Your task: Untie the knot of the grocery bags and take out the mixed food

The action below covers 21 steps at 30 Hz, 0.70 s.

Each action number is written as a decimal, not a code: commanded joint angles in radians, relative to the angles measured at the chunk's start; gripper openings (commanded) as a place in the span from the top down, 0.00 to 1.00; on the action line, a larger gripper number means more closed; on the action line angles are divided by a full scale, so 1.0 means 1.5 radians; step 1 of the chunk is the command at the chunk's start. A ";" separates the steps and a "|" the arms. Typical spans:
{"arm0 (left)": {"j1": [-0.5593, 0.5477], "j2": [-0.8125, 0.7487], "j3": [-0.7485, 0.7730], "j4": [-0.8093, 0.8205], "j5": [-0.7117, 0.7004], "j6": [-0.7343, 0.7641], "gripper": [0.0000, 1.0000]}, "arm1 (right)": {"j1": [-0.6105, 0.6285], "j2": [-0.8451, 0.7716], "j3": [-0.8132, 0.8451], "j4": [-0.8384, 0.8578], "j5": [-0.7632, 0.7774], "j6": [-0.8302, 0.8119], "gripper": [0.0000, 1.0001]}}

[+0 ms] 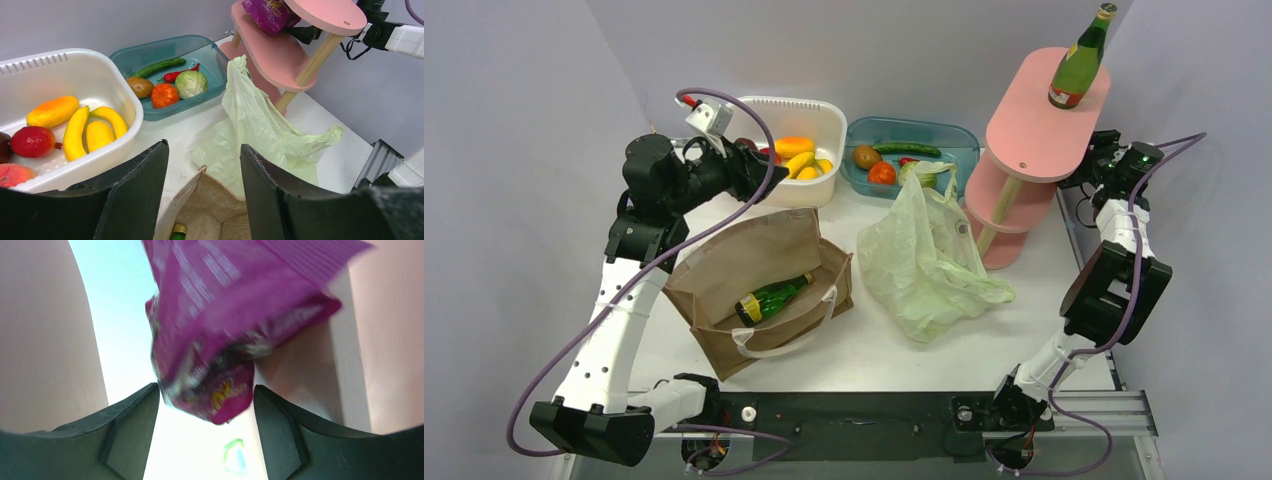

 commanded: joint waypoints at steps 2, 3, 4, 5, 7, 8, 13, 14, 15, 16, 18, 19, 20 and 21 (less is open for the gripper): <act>-0.005 -0.027 0.019 0.012 -0.002 0.018 0.48 | -0.021 -0.086 -0.047 0.015 -0.014 -0.002 0.34; -0.005 -0.029 0.015 0.011 -0.001 0.019 0.48 | -0.023 -0.094 -0.054 0.015 -0.016 -0.002 0.34; -0.005 -0.033 0.014 0.010 0.000 0.020 0.47 | -0.027 -0.105 -0.069 0.013 -0.019 -0.002 0.34; -0.005 -0.035 0.010 0.009 0.000 0.022 0.47 | -0.029 -0.112 -0.076 0.011 -0.020 -0.003 0.33; -0.005 -0.043 0.003 0.004 0.000 0.026 0.47 | -0.037 -0.132 -0.101 0.004 -0.025 -0.008 0.33; -0.005 -0.048 0.001 0.002 0.001 0.031 0.47 | -0.041 -0.144 -0.105 0.001 -0.026 -0.010 0.33; -0.005 -0.068 -0.023 -0.012 0.011 0.064 0.47 | -0.061 -0.194 -0.130 -0.052 -0.033 -0.041 0.33; -0.005 -0.074 -0.030 -0.018 0.014 0.070 0.47 | -0.068 -0.201 -0.132 -0.066 -0.034 -0.055 0.33; -0.005 -0.078 -0.033 -0.022 0.015 0.083 0.47 | -0.071 -0.217 -0.144 -0.087 -0.037 -0.061 0.33; -0.005 -0.086 -0.040 -0.031 0.019 0.089 0.47 | -0.079 -0.227 -0.150 -0.097 -0.038 -0.073 0.33; -0.005 -0.096 -0.046 -0.059 0.036 0.123 0.47 | -0.092 -0.256 -0.172 -0.137 -0.044 -0.102 0.34; -0.005 -0.099 -0.048 -0.072 0.045 0.166 0.47 | -0.100 -0.278 -0.186 -0.171 -0.049 -0.113 0.35; -0.005 -0.109 -0.051 -0.105 0.067 0.187 0.47 | -0.105 -0.290 -0.194 -0.190 -0.052 -0.142 0.36; -0.005 -0.114 -0.053 -0.125 0.079 0.232 0.47 | -0.113 -0.315 -0.208 -0.241 -0.055 -0.160 0.36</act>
